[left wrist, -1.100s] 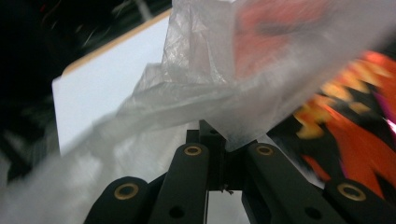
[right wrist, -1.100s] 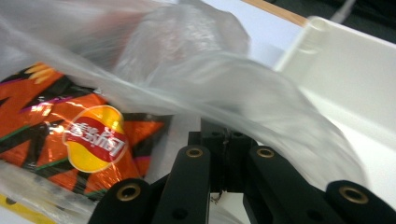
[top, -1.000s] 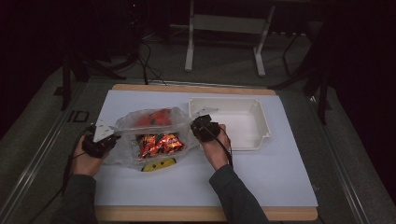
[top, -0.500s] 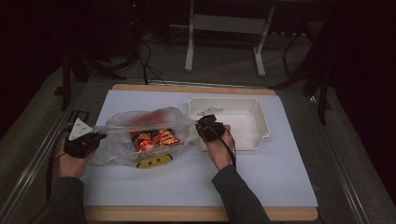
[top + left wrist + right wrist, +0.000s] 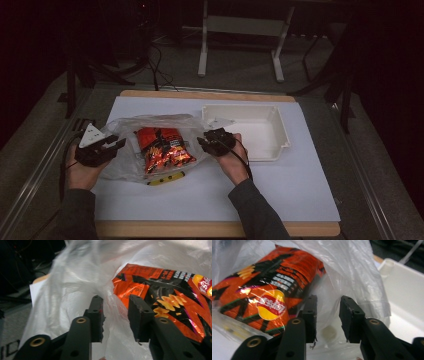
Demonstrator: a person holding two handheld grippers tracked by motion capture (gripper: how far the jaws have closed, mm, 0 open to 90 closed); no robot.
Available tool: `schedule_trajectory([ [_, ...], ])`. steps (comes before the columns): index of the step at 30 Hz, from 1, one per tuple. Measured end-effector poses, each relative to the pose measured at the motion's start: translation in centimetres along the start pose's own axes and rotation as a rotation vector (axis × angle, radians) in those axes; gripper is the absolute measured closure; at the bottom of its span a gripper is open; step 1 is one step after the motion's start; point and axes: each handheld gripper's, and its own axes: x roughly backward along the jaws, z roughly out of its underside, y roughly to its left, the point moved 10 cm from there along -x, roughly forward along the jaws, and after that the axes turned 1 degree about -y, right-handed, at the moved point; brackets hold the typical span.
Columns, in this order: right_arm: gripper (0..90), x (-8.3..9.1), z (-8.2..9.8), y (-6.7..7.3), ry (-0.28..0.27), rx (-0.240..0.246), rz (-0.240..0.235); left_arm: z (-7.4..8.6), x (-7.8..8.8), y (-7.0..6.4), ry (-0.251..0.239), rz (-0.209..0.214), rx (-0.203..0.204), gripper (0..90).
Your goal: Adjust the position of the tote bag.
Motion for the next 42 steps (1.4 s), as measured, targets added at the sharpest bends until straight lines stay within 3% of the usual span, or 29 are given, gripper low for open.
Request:
schedule_trajectory([
  [6, 59.1, 0.9, -1.4, 0.4, -0.055, 0.026, 0.01, -0.4, 0.2, -0.2, -0.003, -0.037, -0.006, 55.7],
  [13, 58.1, -0.2, -2.0, 0.7, -0.032, 0.053, 0.012, -0.9, -0.4, 0.3, 0.001, -0.103, 0.016, 47.9],
  [15, 58.1, -0.5, -2.0, 0.7, -0.029, 0.054, 0.017, -0.9, -0.4, 0.3, 0.001, -0.103, 0.016, 47.3],
  [16, 54.3, -1.3, -2.2, 0.4, -0.018, 0.056, 0.04, -1.2, -0.9, 0.8, 0.016, -0.145, 0.037, 46.9],
  [19, 51.1, -2.4, -2.3, -0.3, 0.011, 0.052, 0.085, -1.3, -1.4, 1.4, 0.038, -0.191, 0.056, 47.5],
  [22, 51.1, -3.6, -2.1, -0.9, 0.047, 0.054, 0.118, -1.3, -1.9, 1.5, 0.054, -0.188, 0.077, 51.3],
  [25, 58.7, -4.3, -1.9, -1.5, 0.072, 0.052, 0.142, -1.2, -2.2, 1.4, 0.07, -0.188, 0.076, 58.8],
  [27, 73.4, -4.5, -1.7, -2.0, 0.088, 0.057, 0.147, -1.1, -2.3, 1.5, 0.073, -0.177, 0.077, 69.6],
  [29, 82.6, -4.4, -1.5, -2.4, 0.097, 0.058, 0.146, -1.2, -1.9, 1.6, 0.057, -0.17, 0.084, 80.9],
  [31, 86.6, -4.0, -1.5, -3.0, 0.095, 0.05, 0.153, -1.4, -1.4, 2.1, 0.038, -0.165, 0.112, 84.9],
  [33, 88.0, -3.7, -1.4, -3.4, 0.093, 0.027, 0.148, -1.4, -0.9, 2.8, 0.025, -0.198, 0.147, 82.3],
  [35, 88.1, -3.6, -1.2, -3.5, 0.094, 0.011, 0.13, -1.6, -0.6, 2.8, 0.015, -0.199, 0.177, 71.7],
  [38, 88.1, -3.6, -1.1, -3.3, 0.093, 0.004, 0.115, -1.8, -0.5, 1.8, 0.014, -0.179, 0.152, 60.2],
  [42, 87.9, -3.4, -1.4, -2.9, 0.077, 0.008, 0.106, -1.5, -0.4, 0.2, 0.03, -0.162, 0.111, 55.8],
])
